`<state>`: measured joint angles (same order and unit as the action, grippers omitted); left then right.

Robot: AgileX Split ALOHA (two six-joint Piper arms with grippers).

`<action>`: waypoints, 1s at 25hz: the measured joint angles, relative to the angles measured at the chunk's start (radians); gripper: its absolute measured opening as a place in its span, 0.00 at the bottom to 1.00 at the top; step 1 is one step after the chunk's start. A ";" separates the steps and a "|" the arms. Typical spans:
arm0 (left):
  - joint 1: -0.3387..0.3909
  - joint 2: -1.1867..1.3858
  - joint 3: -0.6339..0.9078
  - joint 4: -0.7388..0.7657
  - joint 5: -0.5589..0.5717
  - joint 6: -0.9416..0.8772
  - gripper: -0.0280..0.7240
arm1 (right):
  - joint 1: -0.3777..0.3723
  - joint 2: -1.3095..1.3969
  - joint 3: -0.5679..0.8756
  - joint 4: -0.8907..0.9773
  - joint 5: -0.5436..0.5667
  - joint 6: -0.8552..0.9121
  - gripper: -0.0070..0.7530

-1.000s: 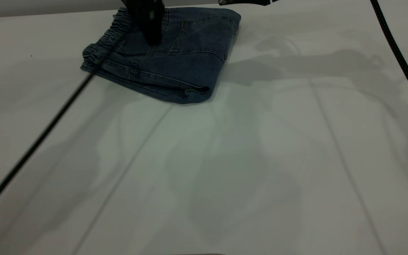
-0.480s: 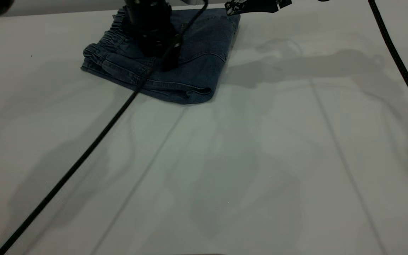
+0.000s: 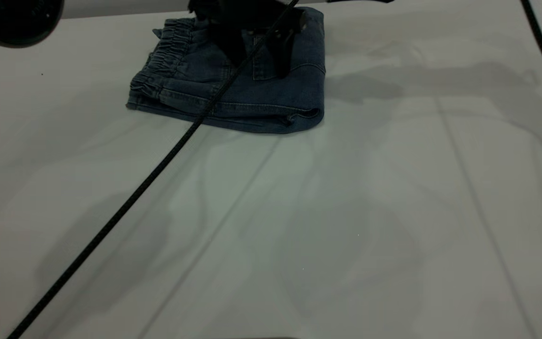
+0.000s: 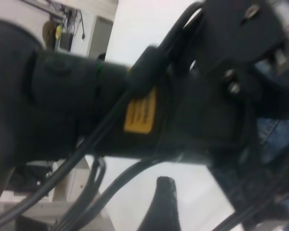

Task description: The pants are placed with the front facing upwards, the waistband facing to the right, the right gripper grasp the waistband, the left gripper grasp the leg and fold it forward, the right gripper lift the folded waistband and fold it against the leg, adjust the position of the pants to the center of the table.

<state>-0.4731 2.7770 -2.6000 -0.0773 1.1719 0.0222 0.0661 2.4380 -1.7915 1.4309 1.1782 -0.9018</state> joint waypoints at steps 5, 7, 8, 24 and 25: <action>-0.001 -0.001 -0.001 0.021 0.000 0.071 0.81 | -0.025 0.000 0.000 0.001 -0.001 0.009 0.78; -0.001 -0.009 -0.001 0.055 0.000 0.077 0.81 | -0.029 -0.001 0.000 -0.006 0.000 0.010 0.78; -0.001 -0.018 -0.001 0.077 0.000 0.077 0.81 | -0.030 -0.005 0.000 -0.020 0.000 0.013 0.78; 0.001 -0.424 0.116 0.189 0.000 0.063 0.81 | -0.030 -0.538 0.000 -0.671 0.040 0.438 0.78; 0.001 -0.464 0.166 0.190 0.000 0.061 0.81 | -0.026 -0.578 0.002 -0.709 0.043 0.476 0.78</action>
<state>-0.4725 2.3132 -2.4335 0.1122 1.1719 0.0829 0.0399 1.8603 -1.7895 0.7220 1.2209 -0.4259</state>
